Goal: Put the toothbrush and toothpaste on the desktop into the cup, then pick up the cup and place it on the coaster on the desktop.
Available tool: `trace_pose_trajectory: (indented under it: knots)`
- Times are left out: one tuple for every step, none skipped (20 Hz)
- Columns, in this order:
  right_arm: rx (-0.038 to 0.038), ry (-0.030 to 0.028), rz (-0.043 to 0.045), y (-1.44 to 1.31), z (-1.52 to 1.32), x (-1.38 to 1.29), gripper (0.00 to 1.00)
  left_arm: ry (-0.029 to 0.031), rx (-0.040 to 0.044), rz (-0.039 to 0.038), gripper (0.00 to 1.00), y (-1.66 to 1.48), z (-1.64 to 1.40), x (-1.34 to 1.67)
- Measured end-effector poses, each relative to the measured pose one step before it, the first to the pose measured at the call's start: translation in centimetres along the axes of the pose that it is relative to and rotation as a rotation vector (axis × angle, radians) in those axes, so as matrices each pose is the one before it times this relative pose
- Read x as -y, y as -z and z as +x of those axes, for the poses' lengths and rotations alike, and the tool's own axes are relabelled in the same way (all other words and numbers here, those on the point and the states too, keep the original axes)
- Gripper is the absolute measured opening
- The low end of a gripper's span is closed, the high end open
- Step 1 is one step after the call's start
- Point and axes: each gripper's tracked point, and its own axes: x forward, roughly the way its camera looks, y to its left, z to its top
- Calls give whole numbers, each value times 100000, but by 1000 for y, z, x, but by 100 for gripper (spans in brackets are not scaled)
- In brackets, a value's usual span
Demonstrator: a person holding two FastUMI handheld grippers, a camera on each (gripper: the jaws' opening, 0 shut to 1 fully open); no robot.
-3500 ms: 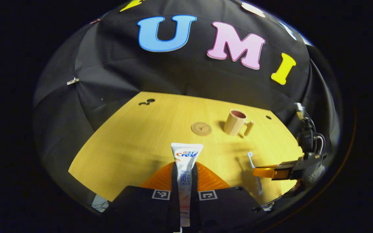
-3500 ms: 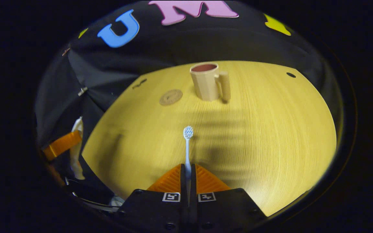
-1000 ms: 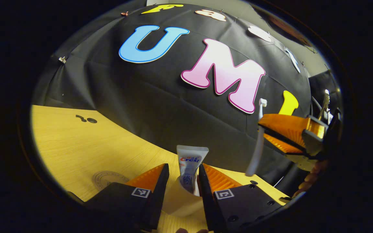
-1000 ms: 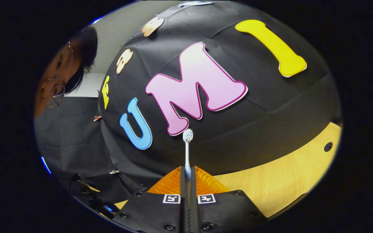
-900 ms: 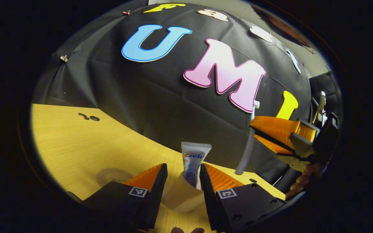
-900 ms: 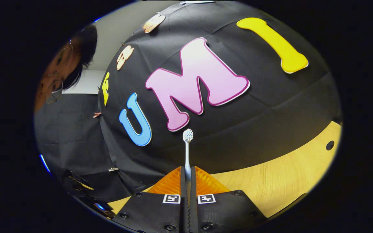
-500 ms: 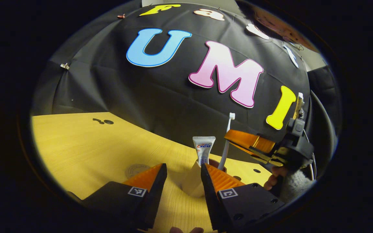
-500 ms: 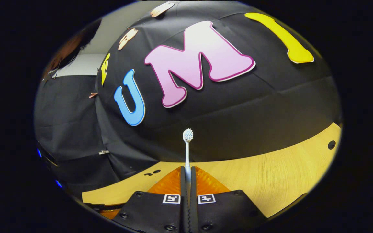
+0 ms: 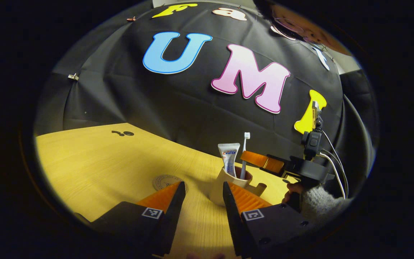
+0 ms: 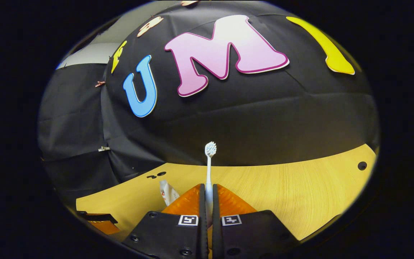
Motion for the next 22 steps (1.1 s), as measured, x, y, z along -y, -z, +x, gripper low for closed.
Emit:
trace_pose_trajectory:
  knots:
    - [-1004,281,-873,420,-59,45,11,-527,-337,1081,66,128,-398,-331]
    - [-1184,448,-503,313,-11,93,11,-743,-205,808,66,-47,-361,-362]
    - [-1090,-22,-407,390,-152,-56,12,-745,-266,405,66,55,-363,-427]
    - [-968,-109,-394,246,-216,-155,2,-579,-291,-17,66,-29,-359,-334]
    - [-459,-303,-673,222,-276,-196,12,-681,-312,-305,66,142,-291,-343]
    - [-590,238,-1156,182,-471,-22,17,-812,-115,-384,66,6,-287,-380]
    - [-391,-230,-1275,84,-620,-80,17,-713,-41,-193,66,5,-276,-293]
    - [-600,164,-1908,83,-757,-121,24,-552,-24,109,66,-67,-290,-310]
    - [-902,494,-2354,-61,-848,129,22,-573,100,152,66,21,-170,-322]
    - [-1303,163,-2306,-47,-886,207,39,-63,-99,-30,66,-60,-267,-232]
    - [-1831,-237,-1843,-201,-946,140,39,136,-275,-231,66,24,-222,-193]
    - [-2388,67,-1105,-22,-862,384,39,473,-472,-218,66,-23,-295,-182]
    - [-3165,-333,298,-10,-835,180,39,607,-380,-34,66,105,-118,-124]
    - [-3787,-439,1380,10,-785,5,39,478,-564,238,66,104,-299,-166]
    - [-4436,-672,1182,200,-609,-41,39,707,-584,160,66,94,-157,-233]
    - [-4020,-445,-206,178,-647,-109,39,809,-336,-30,66,-65,-247,-169]
    - [-5472,-208,-1743,617,-479,24,39,1247,-348,-146,66,-1,-324,-33]
    - [-4910,-99,-3160,450,-435,0,39,1154,-536,97,66,-28,-344,-123]
    - [-4793,207,-4086,458,-415,92,40,1464,-179,272,66,76,-250,-122]
    - [-4983,-593,-3525,367,100,-145,40,1105,-94,574,66,-112,-342,-241]
    - [-5120,-1319,-2139,663,100,-301,40,916,-363,569,66,111,-159,-345]
    - [-5446,-1287,-1802,680,90,-500,40,545,-694,485,66,58,-207,-402]
